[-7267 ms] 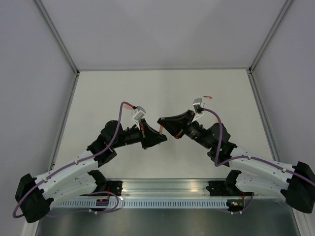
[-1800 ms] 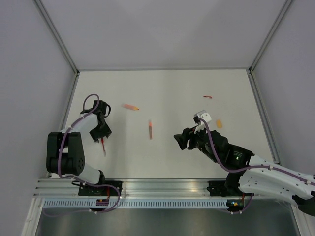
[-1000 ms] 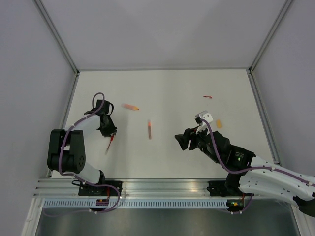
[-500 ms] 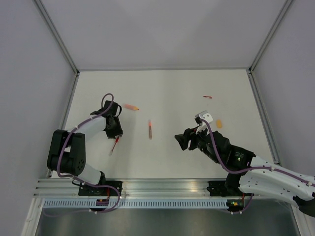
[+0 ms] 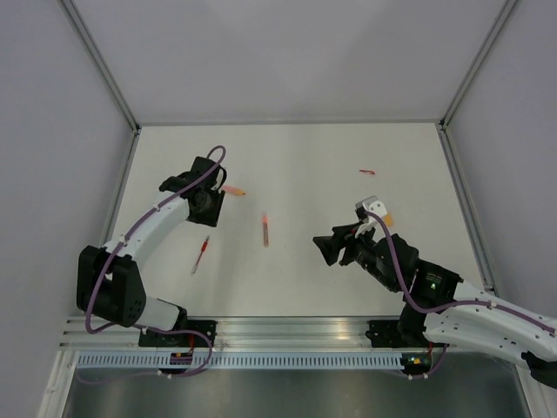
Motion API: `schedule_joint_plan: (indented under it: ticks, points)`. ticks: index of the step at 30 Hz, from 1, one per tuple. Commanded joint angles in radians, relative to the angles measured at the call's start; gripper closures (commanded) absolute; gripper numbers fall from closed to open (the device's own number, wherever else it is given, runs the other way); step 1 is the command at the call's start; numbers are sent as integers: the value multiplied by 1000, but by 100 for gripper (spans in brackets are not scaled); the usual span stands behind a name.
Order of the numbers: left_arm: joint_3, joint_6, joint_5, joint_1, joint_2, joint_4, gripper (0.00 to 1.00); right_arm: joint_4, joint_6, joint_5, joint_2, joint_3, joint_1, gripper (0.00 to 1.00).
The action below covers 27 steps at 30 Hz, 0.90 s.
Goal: Insert the pens into the pen caps
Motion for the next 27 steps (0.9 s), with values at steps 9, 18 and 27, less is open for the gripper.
schedule_joint_plan:
  ticks: [9,18,27]
  points:
    - [-151,219,2,24,1,66,53,4,-11,-18,-43,-4,-2,32]
    - [-177,239,47,24,145,103,61,3,-11,-21,-66,-9,-2,32]
    - [-204,269,8,24,203,130,63,0,-10,-26,-53,-3,-3,32]
